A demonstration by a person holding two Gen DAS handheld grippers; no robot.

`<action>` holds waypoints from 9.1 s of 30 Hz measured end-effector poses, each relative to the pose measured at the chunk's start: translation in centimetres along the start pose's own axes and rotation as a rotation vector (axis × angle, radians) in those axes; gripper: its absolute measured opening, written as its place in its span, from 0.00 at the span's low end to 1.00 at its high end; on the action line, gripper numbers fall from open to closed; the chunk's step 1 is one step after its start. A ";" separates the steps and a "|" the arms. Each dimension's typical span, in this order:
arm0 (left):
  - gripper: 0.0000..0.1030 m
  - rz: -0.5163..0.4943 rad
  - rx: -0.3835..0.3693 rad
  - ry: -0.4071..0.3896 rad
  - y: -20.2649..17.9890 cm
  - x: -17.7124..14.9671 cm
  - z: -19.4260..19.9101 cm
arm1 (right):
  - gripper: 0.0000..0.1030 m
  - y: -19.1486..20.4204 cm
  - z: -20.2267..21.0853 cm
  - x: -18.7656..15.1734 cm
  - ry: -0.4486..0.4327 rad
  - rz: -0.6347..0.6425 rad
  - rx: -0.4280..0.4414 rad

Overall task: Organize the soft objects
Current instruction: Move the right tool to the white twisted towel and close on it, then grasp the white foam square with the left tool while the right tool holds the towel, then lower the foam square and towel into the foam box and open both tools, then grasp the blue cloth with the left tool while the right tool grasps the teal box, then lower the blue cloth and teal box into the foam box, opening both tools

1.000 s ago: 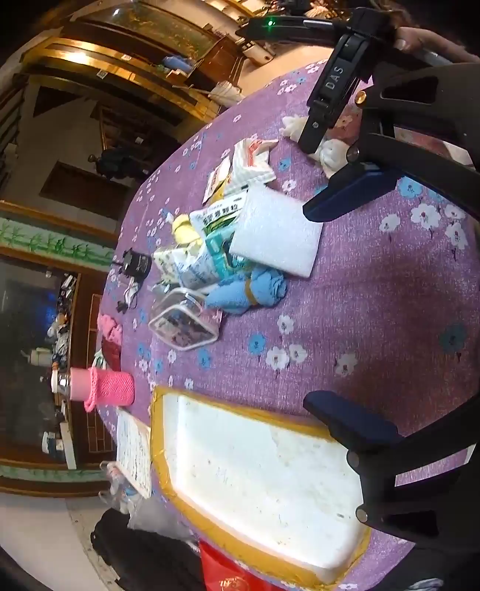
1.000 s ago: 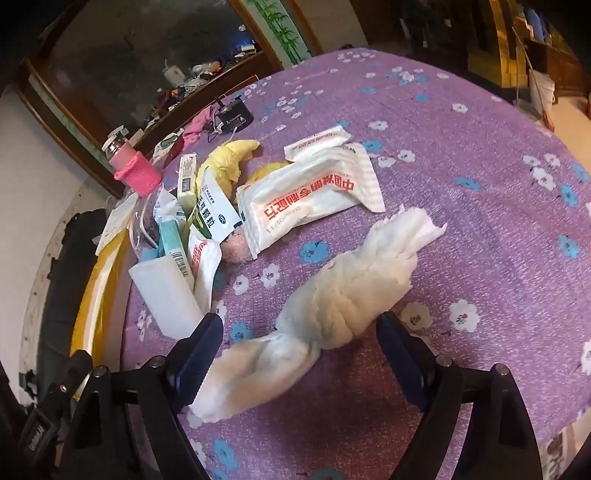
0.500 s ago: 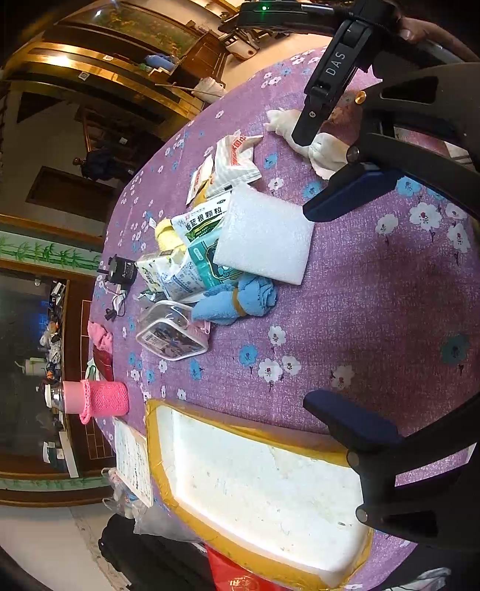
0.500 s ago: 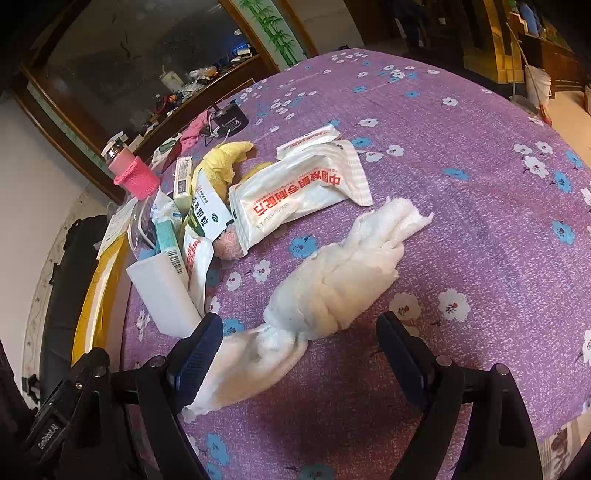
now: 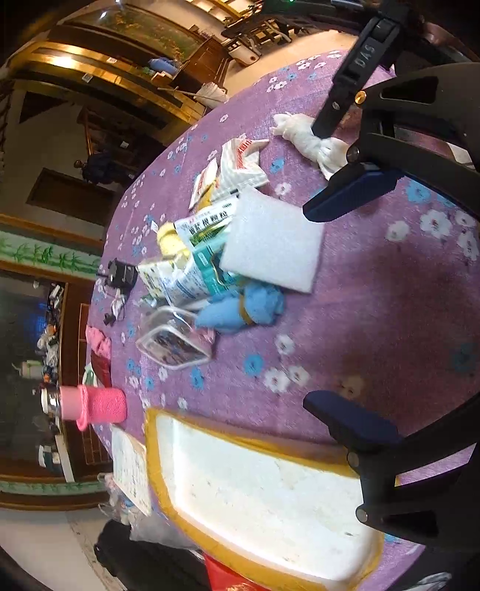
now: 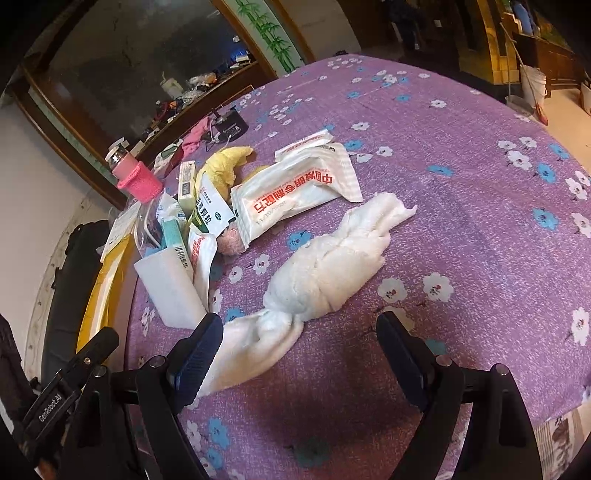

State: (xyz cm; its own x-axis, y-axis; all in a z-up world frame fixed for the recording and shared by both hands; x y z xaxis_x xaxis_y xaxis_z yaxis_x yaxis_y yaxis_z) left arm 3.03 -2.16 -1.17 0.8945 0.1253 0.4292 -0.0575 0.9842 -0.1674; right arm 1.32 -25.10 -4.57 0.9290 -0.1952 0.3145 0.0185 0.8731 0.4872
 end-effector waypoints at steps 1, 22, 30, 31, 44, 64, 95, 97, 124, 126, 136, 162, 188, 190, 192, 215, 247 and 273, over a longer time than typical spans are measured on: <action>0.90 -0.012 -0.001 -0.006 -0.3 0.4 -0.2 | 0.84 0.0 -0.2 0.2 0.005 -0.004 0.003; 0.17 -0.121 -0.209 0.149 -3.1 1.7 -4.6 | 0.48 1.0 -2.8 2.2 -0.031 0.018 -0.061; 0.14 0.039 -0.474 0.162 2.0 -0.4 -1.3 | 0.47 2.1 -0.4 0.8 -0.105 0.085 -0.022; 0.14 0.056 -0.494 0.142 2.8 -0.6 -0.4 | 0.47 2.7 -0.3 0.6 -0.102 0.108 0.017; 0.00 0.119 -0.489 0.027 8.2 -0.8 3.1 | 0.47 9.4 0.0 0.8 -0.126 0.335 0.108; 0.72 -0.218 -0.126 0.319 -1.0 2.1 -5.6 | 0.47 6.2 -1.7 0.6 -0.036 0.350 -0.077; 0.73 -0.486 -0.261 0.384 -0.2 -1.0 -3.8 | 0.48 5.1 -2.0 -0.5 -0.007 0.423 -0.079; 0.72 -0.468 -0.288 0.375 0.5 -0.7 -3.1 | 0.48 5.1 -1.3 -0.7 -0.020 0.447 -0.059; 0.79 -0.265 -0.115 0.374 -2.8 -3.3 -0.7 | 0.48 4.2 0.5 -1.2 -0.065 0.399 -0.032; 0.79 -0.250 -0.061 0.355 -3.1 -4.0 -1.5 | 0.48 4.0 0.2 -1.1 -0.052 0.386 -0.020; 0.76 -0.241 -0.056 0.291 -3.1 -4.2 -2.7 | 0.48 3.3 0.8 -1.9 -0.064 0.394 0.009; 0.75 0.358 0.042 -0.120 22.4 -1.7 8.7 | 0.48 28.9 -3.3 -1.5 -0.011 0.886 0.222; 0.81 0.474 -0.082 -0.010 23.4 -1.1 5.9 | 0.86 27.7 -6.9 -0.2 0.083 0.760 0.277; 0.81 0.467 -0.088 -0.051 22.6 -1.2 6.5 | 0.86 26.1 -6.5 0.1 0.065 0.745 0.274; 0.81 0.428 -0.101 -0.059 21.0 -1.0 6.6 | 0.86 24.1 -5.9 0.7 0.056 0.715 0.281; 0.81 0.124 -0.152 0.073 7.4 2.2 1.9 | 0.23 13.9 -5.1 7.1 0.116 0.474 0.100; 0.21 0.266 -0.274 -0.041 13.4 0.4 7.2 | 0.11 11.7 -1.1 3.1 0.039 0.430 0.324; 0.25 0.437 -0.023 -0.007 26.2 1.0 3.0 | 0.16 33.1 -12.3 3.8 0.230 0.680 0.304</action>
State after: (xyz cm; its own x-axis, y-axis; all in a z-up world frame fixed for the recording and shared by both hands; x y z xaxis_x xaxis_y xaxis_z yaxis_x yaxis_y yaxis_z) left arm 1.15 24.08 -2.48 0.7854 0.5304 0.3191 -0.4200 0.8353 -0.3548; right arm 10.05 8.54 2.69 0.7539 0.4655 0.4636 -0.6538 0.6007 0.4601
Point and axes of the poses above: each gripper's, at about its wrist camera, not at the fingertips, and z roughly against the way its jaws point, y to its left, x to its top, the point moved 1 cm from there along -z, roughly the way its jaws point, and after that the axes turned 15 degrees about y, right-handed, at the moved point
